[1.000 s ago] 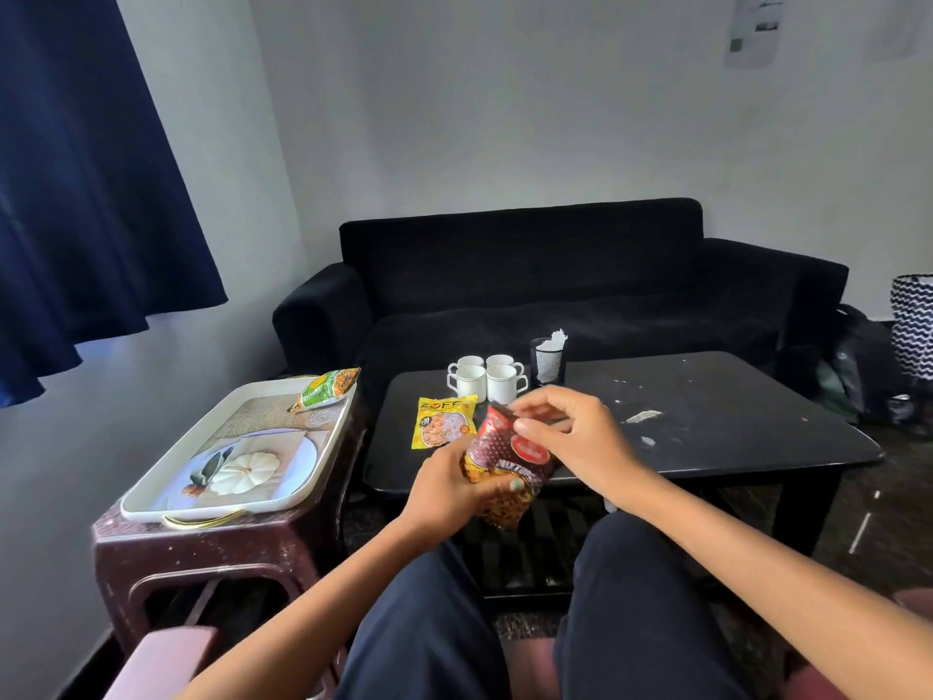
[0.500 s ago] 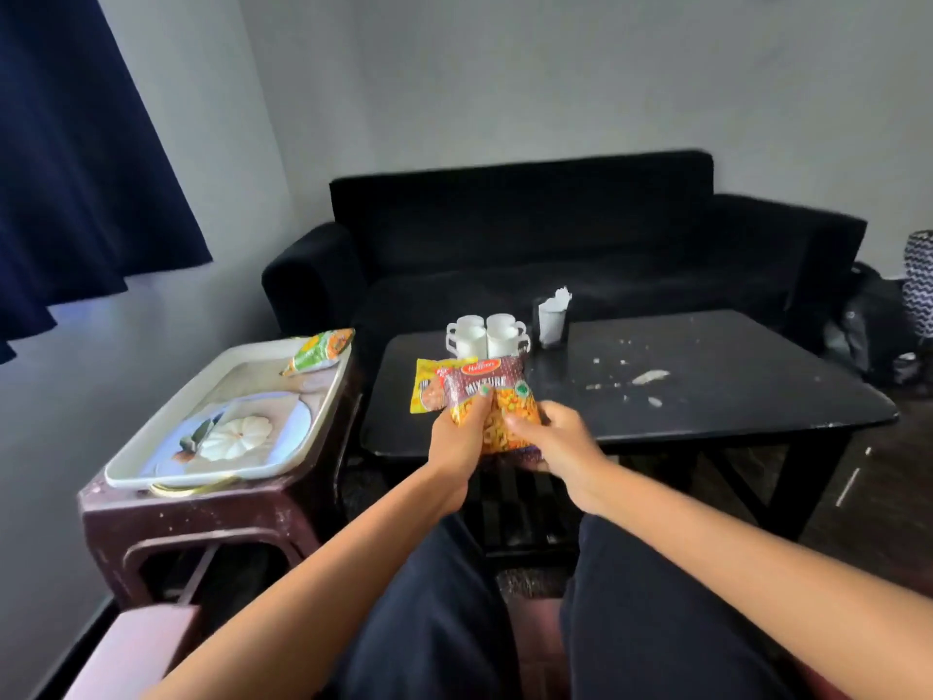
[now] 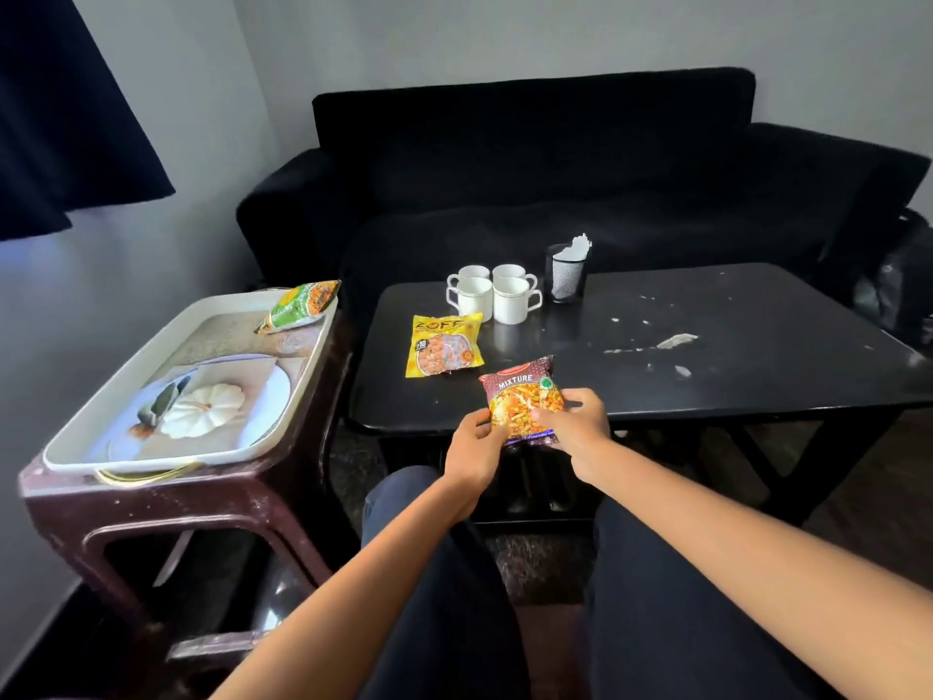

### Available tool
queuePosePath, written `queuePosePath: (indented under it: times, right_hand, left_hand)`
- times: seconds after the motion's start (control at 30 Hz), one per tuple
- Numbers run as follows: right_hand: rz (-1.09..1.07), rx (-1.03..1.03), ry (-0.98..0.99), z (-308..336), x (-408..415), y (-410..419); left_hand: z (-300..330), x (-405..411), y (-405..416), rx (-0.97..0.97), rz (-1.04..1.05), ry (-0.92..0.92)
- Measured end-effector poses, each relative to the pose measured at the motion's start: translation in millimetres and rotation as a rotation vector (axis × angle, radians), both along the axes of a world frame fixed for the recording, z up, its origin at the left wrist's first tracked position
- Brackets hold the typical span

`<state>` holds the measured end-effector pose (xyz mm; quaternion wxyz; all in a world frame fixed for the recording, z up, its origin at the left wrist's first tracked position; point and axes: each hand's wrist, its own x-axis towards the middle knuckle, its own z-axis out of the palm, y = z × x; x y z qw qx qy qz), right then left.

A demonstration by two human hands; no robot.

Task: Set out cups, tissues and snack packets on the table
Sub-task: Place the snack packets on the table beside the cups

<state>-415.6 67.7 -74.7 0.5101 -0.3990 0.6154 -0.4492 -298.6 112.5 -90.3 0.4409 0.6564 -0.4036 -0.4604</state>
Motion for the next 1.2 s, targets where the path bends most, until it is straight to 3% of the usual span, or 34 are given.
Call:
queuePosePath:
  times: [0.2,0.27,0.33,0.43,0.53,0.63,0.83,1.2]
  right_hand:
    - [0.011,0.016,0.033,-11,4,-39]
    - [0.095,-0.017,0.229,-17,1,-45]
    - [0.132,-0.113,0.567,-22,-3,-47]
    - [0.201,-0.377,1.025,-30,-5,-43]
    - [0.496,-0.55,1.204,-40,0,-40]
    - [0.664,-0.474,1.261,-52,4,-41]
    - [0.683,-0.378,1.263,-57,3,-68]
    - [0.604,-0.389,1.259,-67,25,-129]
  left_hand:
    - [-9,7,-22,0.0,-0.095,-0.142]
    - [-15,8,-28,-0.003,-0.089,-0.251]
    - [-19,9,-32,0.004,-0.073,-0.43]
    - [-27,11,-37,-0.008,-0.069,-0.654]
    - [-39,15,-41,-0.048,-0.13,-0.802]
    - [-46,18,-48,-0.071,-0.233,-0.897]
    - [-54,33,-68,-0.051,-0.302,-0.986]
    - [-67,28,-91,-0.074,0.16,-1.011]
